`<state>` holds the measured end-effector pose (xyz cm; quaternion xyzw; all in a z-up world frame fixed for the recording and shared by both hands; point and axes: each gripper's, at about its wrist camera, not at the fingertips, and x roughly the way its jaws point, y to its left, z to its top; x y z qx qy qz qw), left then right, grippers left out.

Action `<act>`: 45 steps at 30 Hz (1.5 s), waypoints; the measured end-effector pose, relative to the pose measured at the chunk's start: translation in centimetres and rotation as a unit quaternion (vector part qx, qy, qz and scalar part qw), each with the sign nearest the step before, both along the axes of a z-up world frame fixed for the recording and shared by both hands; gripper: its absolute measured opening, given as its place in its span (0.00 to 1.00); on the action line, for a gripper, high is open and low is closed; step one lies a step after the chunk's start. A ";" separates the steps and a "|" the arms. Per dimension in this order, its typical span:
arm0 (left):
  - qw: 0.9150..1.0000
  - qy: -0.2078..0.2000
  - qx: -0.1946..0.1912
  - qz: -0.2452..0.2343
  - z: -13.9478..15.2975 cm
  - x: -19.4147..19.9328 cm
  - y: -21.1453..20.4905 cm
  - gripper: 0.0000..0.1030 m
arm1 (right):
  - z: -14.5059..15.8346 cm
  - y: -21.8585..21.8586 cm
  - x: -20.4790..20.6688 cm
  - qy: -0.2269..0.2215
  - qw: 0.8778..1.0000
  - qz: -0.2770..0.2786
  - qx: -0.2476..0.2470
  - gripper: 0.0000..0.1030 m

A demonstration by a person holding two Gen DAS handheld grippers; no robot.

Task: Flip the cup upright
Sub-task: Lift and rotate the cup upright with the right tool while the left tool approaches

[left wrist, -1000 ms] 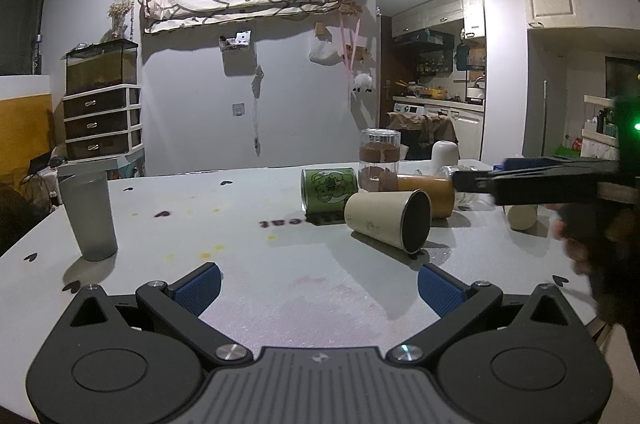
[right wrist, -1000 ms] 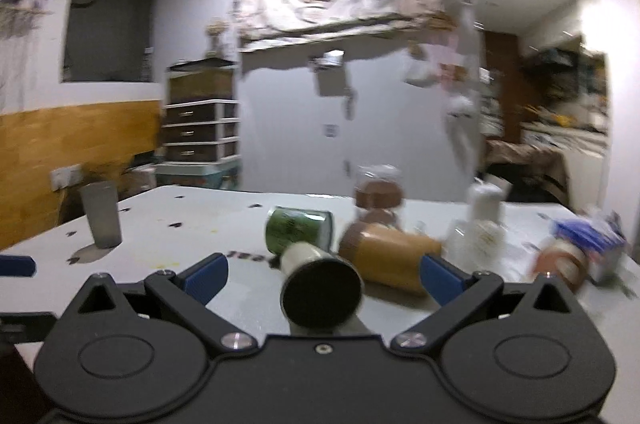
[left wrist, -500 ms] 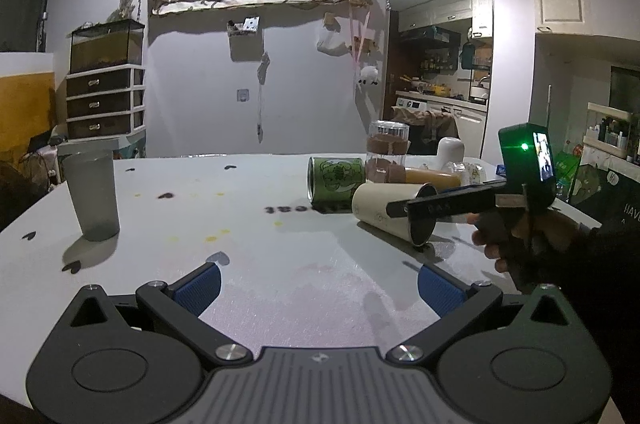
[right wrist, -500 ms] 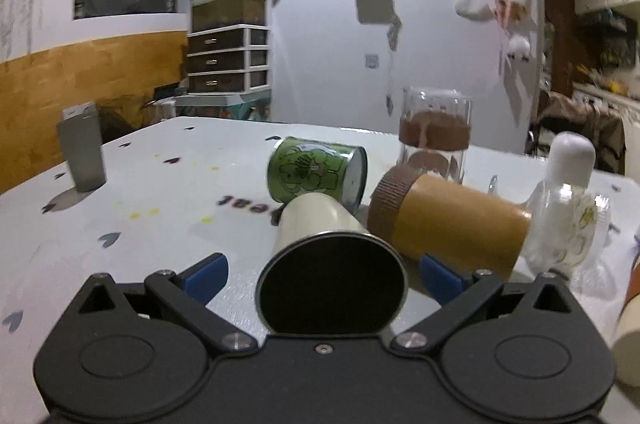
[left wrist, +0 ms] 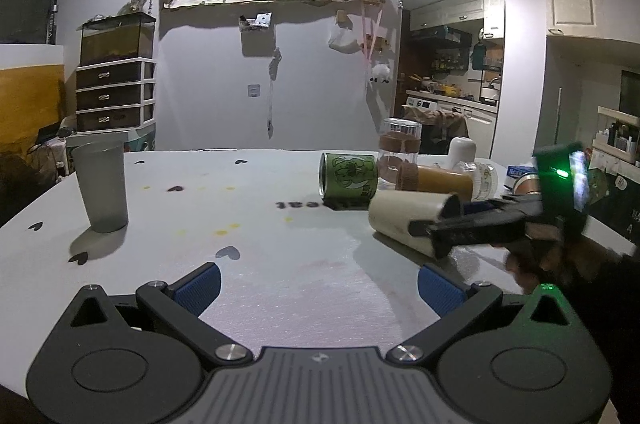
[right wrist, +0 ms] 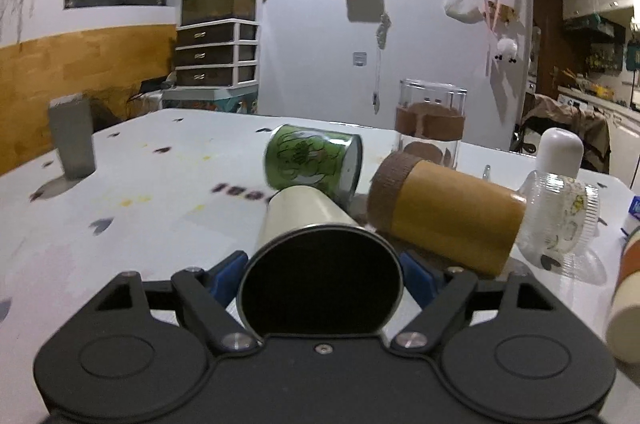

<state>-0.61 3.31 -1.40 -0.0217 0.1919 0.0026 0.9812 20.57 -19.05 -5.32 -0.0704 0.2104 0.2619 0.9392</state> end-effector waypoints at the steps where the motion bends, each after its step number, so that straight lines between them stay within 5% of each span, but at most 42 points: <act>1: 1.000 0.000 0.001 0.001 0.0 0.0 0.0 1.00 | 0.0 0.0 -0.8 -0.002 1.000 0.003 -0.003 0.81; 19: 1.000 -0.003 0.020 0.000 0.1 1.3 0.1 1.00 | 0.5 -0.3 -13.2 -0.010 0.995 0.096 0.028 0.81; 30: 0.997 0.045 0.055 -0.004 -0.3 9.2 0.4 1.00 | -0.1 0.5 -13.9 -0.015 0.993 0.116 0.014 0.81; 39: 0.992 0.101 0.007 -0.075 -1.8 13.3 -0.1 1.00 | -0.3 0.1 -14.5 -0.025 0.992 0.126 0.010 0.81; 45: 0.989 0.117 0.014 -0.092 -2.8 13.5 -0.6 1.00 | -0.3 0.1 -14.8 -0.029 0.991 0.129 0.003 0.81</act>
